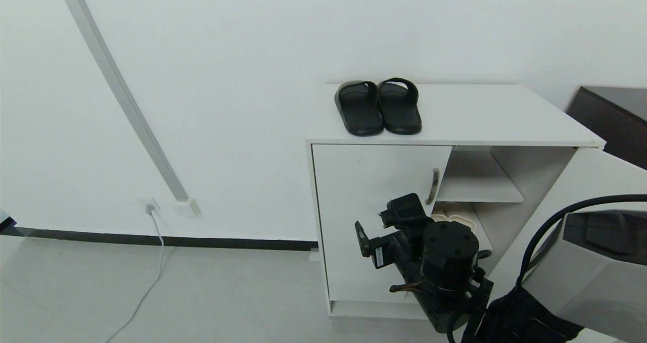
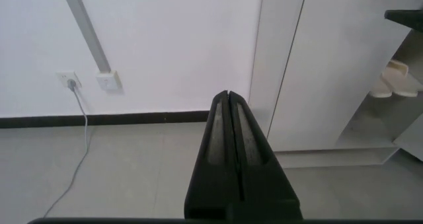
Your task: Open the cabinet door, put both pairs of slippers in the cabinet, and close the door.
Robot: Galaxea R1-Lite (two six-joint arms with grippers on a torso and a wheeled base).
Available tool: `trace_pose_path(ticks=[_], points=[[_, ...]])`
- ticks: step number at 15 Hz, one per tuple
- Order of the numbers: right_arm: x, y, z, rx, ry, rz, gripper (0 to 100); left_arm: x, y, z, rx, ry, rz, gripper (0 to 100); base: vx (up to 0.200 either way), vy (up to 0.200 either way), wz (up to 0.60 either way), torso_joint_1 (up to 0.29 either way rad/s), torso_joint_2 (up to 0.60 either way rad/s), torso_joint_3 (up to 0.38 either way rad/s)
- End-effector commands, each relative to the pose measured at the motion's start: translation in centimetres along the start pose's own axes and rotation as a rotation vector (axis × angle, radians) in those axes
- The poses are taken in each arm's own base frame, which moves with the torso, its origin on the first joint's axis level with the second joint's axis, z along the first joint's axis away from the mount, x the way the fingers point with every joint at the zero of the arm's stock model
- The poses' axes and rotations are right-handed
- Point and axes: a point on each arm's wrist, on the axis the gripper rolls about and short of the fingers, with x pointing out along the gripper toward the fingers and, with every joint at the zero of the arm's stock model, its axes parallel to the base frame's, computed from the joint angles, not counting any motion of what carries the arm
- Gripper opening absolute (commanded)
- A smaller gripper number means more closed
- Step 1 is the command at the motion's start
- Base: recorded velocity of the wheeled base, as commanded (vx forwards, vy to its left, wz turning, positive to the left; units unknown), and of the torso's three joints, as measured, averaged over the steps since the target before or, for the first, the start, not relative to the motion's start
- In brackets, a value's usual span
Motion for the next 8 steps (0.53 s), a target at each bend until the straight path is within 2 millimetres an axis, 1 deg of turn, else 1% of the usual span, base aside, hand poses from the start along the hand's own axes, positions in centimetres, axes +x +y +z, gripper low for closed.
trace_pose_path(ticks=[1,4,8], points=[[-0.02,-0.01,0.03,0.000,-0.001,0.000,100,0.00,0.00,-0.01,0.000,0.000,0.000,0,0.000,0.000,0.00,0.203,-0.52,-0.310],[0.00,0.00,-0.01,0.003,-0.001,0.000,100,0.00,0.00,-0.01,0.000,0.000,0.000,0,0.000,0.000,0.00,0.219,-0.54,-0.313],[-0.05,-0.02,-0.01,0.005,-0.003,0.000,100,0.00,0.00,-0.01,0.000,0.000,0.000,0,0.000,0.000,0.00,0.251,-0.56,-0.321]])
